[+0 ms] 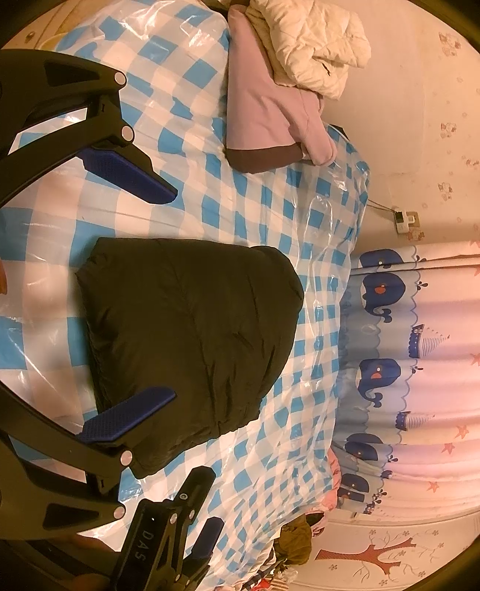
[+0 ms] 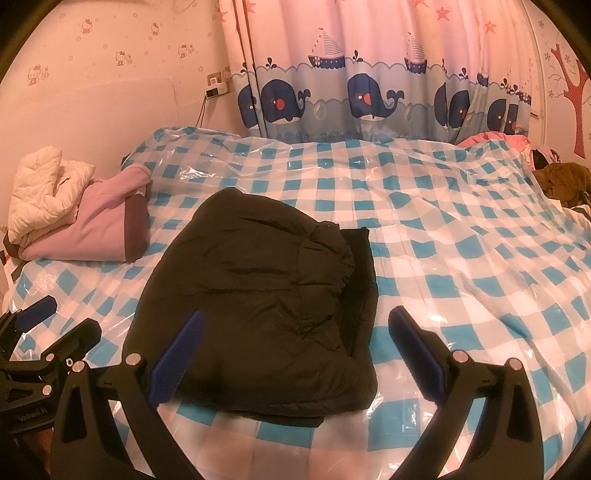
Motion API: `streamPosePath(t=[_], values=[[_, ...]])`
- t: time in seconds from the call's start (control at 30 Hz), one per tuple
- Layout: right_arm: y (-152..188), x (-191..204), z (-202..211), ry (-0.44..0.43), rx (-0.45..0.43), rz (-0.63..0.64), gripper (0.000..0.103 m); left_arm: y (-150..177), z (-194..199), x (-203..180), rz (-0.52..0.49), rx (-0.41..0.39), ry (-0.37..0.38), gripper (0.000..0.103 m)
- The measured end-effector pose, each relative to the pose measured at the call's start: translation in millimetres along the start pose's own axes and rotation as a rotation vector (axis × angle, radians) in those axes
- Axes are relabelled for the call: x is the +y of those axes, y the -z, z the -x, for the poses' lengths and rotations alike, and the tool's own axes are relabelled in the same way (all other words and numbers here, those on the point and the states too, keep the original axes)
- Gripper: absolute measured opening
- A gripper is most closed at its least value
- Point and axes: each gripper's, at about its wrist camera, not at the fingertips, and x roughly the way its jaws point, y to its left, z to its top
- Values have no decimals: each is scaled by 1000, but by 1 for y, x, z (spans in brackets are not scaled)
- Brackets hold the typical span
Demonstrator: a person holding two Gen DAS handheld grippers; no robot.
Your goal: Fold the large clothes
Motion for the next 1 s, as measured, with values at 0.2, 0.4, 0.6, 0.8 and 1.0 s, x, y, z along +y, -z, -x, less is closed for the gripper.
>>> streamPosePath(t=[0.2,0.4,0.6,0.8,1.0], values=[[0,0,0,-3,2,2,96,0,1,-1,4,0,2,96],[0,2,0,-1,2,0,96,-1,1,-1,-1,1,-1,96],[1,1,2,-4,3,4,96,1,3,2,38,12,32,96],[-2,-1,0,1,14,22,96,6,2,2,42,30,17,96],[2,1,-14,2,85,34,96,1,-6,8,42,43,5,96]])
